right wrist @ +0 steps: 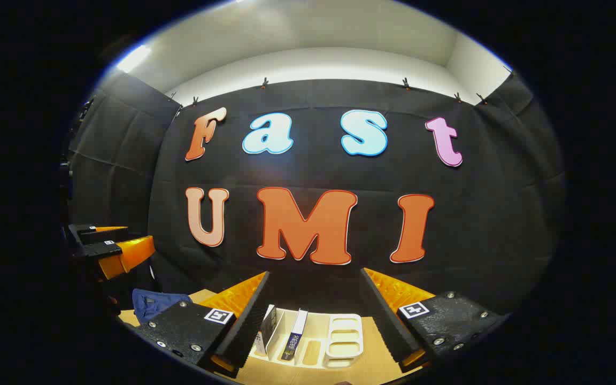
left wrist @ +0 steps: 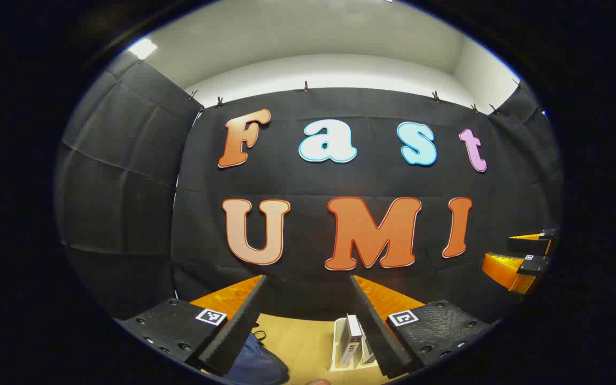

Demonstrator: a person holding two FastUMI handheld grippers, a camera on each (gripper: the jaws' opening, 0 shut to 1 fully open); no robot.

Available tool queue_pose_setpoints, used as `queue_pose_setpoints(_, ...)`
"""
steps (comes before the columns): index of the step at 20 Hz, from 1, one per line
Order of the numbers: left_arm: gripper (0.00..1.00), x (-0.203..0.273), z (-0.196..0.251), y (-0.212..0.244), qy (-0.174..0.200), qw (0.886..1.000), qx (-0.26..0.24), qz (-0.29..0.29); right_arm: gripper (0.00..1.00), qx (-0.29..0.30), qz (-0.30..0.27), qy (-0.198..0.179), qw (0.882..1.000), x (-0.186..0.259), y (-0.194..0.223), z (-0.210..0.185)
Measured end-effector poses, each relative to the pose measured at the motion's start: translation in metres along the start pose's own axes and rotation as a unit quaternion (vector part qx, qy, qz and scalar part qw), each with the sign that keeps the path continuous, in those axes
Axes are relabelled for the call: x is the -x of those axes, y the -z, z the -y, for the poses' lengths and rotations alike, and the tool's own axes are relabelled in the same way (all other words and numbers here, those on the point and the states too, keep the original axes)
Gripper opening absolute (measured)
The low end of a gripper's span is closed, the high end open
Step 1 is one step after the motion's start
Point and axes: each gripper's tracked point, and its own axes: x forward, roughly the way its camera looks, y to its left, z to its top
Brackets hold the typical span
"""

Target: Open the schoolbag, grab two books from the bookshelf and put them into the schoolbag.

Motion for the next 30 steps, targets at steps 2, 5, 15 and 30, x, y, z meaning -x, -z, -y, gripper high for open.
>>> queue_pose_setpoints(2,0.93,0.001,0.008,0.015,0.013,1.0,0.002,-0.003,0.96,-0.002,0.004,0.01,1.0,0.002,0.009,0.0)
queue_pose_setpoints(5,0.94,-0.002,0.009,0.032,0.035,0.999,0.007,-0.002,0.96,-0.034,-0.014,0.023,0.999,-0.003,0.029,-0.009)
queue_pose_setpoints(15,0.93,-0.021,0.009,0.067,0.069,0.997,0.023,-0.026,1.0,-0.032,-0.017,0.044,0.998,-0.009,0.047,-0.021)
queue_pose_setpoints(30,0.94,-0.036,0.002,0.085,0.045,0.998,0.026,-0.02,0.97,-0.024,-0.041,0.037,0.998,-0.022,0.072,-0.035)
